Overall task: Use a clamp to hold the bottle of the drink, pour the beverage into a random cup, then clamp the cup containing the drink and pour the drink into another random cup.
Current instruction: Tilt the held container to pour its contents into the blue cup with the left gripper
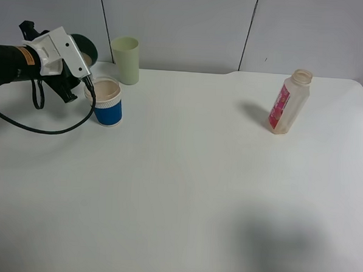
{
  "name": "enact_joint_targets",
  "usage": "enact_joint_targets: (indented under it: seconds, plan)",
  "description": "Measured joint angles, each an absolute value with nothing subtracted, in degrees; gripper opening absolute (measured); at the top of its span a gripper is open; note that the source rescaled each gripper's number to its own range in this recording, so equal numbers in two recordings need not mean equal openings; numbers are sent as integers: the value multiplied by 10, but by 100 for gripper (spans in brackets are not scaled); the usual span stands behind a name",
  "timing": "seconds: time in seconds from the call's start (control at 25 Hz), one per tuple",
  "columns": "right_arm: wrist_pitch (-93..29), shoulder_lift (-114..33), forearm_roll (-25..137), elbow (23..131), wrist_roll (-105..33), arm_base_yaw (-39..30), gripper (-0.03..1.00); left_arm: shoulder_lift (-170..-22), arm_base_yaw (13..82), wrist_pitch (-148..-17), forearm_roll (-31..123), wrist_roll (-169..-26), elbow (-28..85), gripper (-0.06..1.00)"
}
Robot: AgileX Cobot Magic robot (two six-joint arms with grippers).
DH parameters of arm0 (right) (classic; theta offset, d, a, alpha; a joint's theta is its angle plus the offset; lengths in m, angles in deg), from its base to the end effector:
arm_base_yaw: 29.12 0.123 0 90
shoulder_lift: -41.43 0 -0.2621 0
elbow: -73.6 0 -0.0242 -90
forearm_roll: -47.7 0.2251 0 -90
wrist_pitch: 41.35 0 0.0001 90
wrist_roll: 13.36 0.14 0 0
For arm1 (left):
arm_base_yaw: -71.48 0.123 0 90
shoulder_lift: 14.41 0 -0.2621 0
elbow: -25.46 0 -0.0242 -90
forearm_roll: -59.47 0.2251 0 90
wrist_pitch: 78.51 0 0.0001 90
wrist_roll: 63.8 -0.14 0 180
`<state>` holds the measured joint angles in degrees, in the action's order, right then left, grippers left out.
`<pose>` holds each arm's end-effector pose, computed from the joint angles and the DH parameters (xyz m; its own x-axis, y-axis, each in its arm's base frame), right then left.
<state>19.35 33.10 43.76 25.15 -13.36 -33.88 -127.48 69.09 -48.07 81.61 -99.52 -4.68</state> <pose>0.0389 -0.0117 0.2401 -0.4633 0.0048 -0.8862 0.1203 0.9911 -0.0575 0.3803 -0.0426 0.1410 -0.0631 0.8079 -0.5859 0.4643 0.5434 0.6993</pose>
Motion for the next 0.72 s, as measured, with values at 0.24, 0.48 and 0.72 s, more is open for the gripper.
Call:
enact_joint_targets:
  seconds: [0.24, 0.48, 0.72]
  plan:
    - [194, 331, 438, 251, -134, -339, 67, -1275, 691, -480, 817, -1027, -47, 0]
    - [194, 331, 438, 251, -134, -339, 67, -1275, 691, -479, 817, -1068, -47, 0]
    - [194, 331, 438, 251, -134, -339, 67, -1275, 691, -475, 817, -1095, -47, 0]
